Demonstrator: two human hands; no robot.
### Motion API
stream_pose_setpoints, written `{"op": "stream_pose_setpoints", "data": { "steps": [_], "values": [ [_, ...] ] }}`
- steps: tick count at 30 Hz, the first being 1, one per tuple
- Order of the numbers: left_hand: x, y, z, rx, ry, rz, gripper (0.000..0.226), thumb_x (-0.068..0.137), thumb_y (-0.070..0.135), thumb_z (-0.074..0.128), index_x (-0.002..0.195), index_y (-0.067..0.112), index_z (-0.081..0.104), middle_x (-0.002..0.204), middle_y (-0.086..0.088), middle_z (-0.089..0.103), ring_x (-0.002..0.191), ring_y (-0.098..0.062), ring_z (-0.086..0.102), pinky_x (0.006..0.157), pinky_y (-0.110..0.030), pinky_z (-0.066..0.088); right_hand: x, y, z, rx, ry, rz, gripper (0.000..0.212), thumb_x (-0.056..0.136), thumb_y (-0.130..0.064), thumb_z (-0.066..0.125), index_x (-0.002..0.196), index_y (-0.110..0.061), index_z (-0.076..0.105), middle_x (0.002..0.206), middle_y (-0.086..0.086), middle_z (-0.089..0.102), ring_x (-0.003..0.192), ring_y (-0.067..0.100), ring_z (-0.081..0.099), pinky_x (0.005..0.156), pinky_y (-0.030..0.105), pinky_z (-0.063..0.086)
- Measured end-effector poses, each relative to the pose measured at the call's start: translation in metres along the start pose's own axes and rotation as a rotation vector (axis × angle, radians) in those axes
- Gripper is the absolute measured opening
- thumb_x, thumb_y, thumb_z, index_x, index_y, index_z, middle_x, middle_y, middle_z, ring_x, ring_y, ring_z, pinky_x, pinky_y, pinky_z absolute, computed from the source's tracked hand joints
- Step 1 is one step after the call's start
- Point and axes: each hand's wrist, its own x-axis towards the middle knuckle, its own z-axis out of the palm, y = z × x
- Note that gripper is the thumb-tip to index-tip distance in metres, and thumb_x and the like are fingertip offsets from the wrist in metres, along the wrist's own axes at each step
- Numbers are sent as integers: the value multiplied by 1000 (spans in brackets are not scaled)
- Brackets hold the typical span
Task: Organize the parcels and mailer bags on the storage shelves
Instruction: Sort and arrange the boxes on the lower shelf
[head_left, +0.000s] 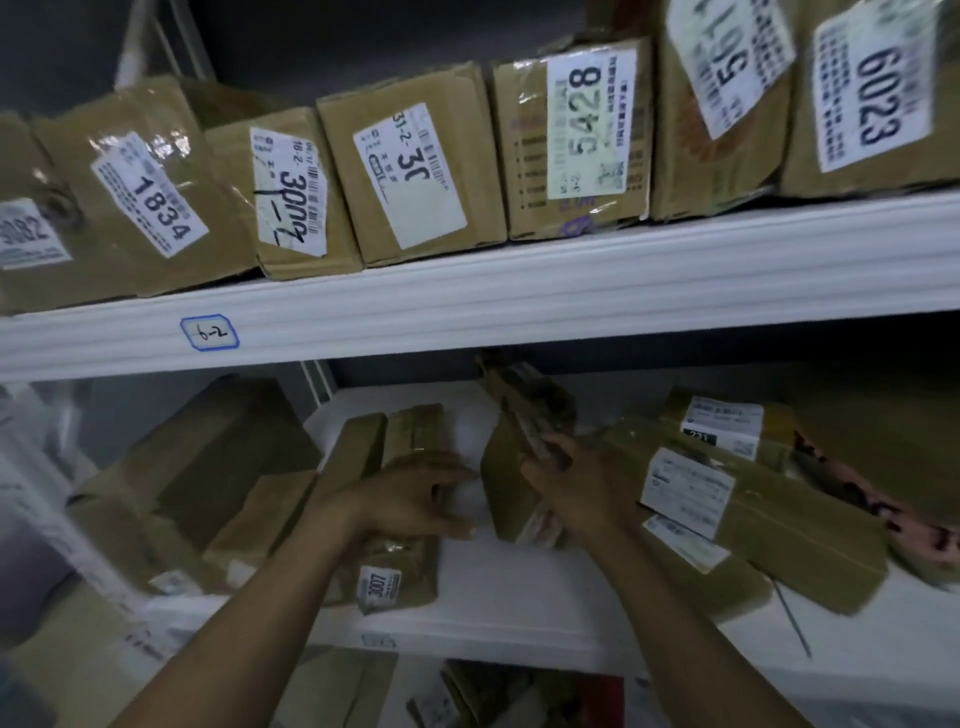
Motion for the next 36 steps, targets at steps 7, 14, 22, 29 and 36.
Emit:
{"op": "stream_pose_setpoints", "data": {
  "steps": [7, 14, 22, 29, 36],
  "values": [
    [-22, 41, 37, -98, 496, 111, 25, 95, 26, 57, 119, 24, 59, 114, 7, 61, 104, -11, 58, 85, -16, 39, -45, 3, -37, -121, -366, -193, 63, 79, -56, 68, 132, -24, 53, 121, -6, 57, 108, 14, 58, 88, 31, 51],
    [-13, 94, 74, -925, 444, -90, 29, 96, 43, 49, 122, 33, 42, 113, 14, 60, 94, 2, 59, 72, -2, 43, -65, 8, -35, 311, -420, -45, 40, 86, -34, 70, 121, -24, 55, 109, -12, 60, 100, 5, 60, 68, 14, 49],
    [-19, 91, 96, -1343, 665, -124, 53, 86, 0, 66, 124, 31, 47, 116, 10, 62, 101, 3, 60, 71, -12, 52, -69, 7, -42, 743, -249, 63, 43, 90, 0, 61, 116, -33, 54, 113, -6, 66, 106, 5, 63, 88, 23, 52],
    [-35, 83, 92, -1367, 645, -118, 81, 73, 30, 75, 144, 29, 36, 124, 10, 58, 110, -5, 59, 91, -28, 53, -76, -2, -35, 663, -165, 138, 35, 85, -56, 61, 111, -33, 66, 108, -9, 71, 104, 9, 65, 100, 39, 49],
    [-49, 83, 90, -1161, 681, 43, 44, 87, 10, 66, 111, 44, 51, 116, 19, 52, 99, 15, 54, 77, -6, 46, -85, 7, -34, 735, -188, 102, 51, 86, -21, 69, 130, -37, 50, 128, -13, 57, 107, -5, 59, 92, 28, 52]
  ]
}}
